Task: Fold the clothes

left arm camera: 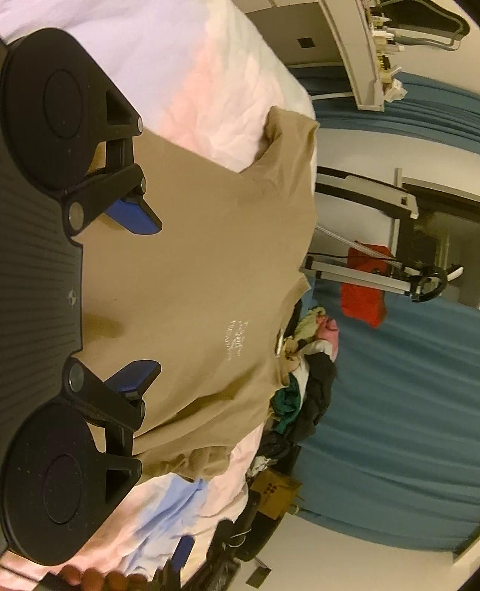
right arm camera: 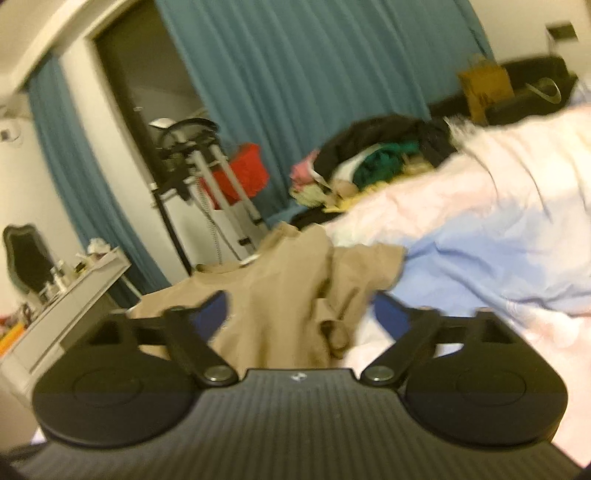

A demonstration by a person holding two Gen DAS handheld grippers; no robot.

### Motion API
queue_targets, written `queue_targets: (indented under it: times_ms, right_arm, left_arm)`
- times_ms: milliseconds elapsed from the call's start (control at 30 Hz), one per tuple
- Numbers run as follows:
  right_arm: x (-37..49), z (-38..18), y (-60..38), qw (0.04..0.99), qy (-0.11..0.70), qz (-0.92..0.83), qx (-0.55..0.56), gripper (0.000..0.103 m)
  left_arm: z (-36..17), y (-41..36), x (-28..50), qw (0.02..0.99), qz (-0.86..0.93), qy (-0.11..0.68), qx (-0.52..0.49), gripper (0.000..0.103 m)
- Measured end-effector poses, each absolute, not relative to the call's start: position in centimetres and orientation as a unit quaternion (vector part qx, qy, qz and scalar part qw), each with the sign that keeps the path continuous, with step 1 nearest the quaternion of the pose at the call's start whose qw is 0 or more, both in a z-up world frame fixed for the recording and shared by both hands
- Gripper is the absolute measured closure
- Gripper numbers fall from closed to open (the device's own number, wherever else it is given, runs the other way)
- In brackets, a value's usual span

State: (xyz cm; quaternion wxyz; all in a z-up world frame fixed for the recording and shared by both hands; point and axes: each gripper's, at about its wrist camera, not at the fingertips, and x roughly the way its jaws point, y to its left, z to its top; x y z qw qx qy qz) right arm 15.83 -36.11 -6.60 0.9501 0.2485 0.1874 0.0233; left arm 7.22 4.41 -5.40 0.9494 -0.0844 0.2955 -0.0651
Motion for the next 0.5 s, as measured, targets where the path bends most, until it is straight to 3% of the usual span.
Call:
queue_targets:
  times_ms: [300,400,500]
  right_arm:
    - [21.8,-12.9,-44.0,0.889,0.243,-0.007,0.388,0.031]
    - [23.7,-14.6,-44.9,0.872,0.251,0.007,0.420,0.039]
    - [25.8,-15.5,-44.4,0.873,0.245,0.025,0.422,0.040]
  left_arm:
    - [-6.5,4.2,9.1,0.942,-0.065,0.308,-0.119,0.026]
    - [-6.9,4.2,9.8,0.937,-0.070,0.313,-0.137,0.026]
    - [-7.5,4.1,10.5,0.931,-0.078,0.319,-0.157,0.026]
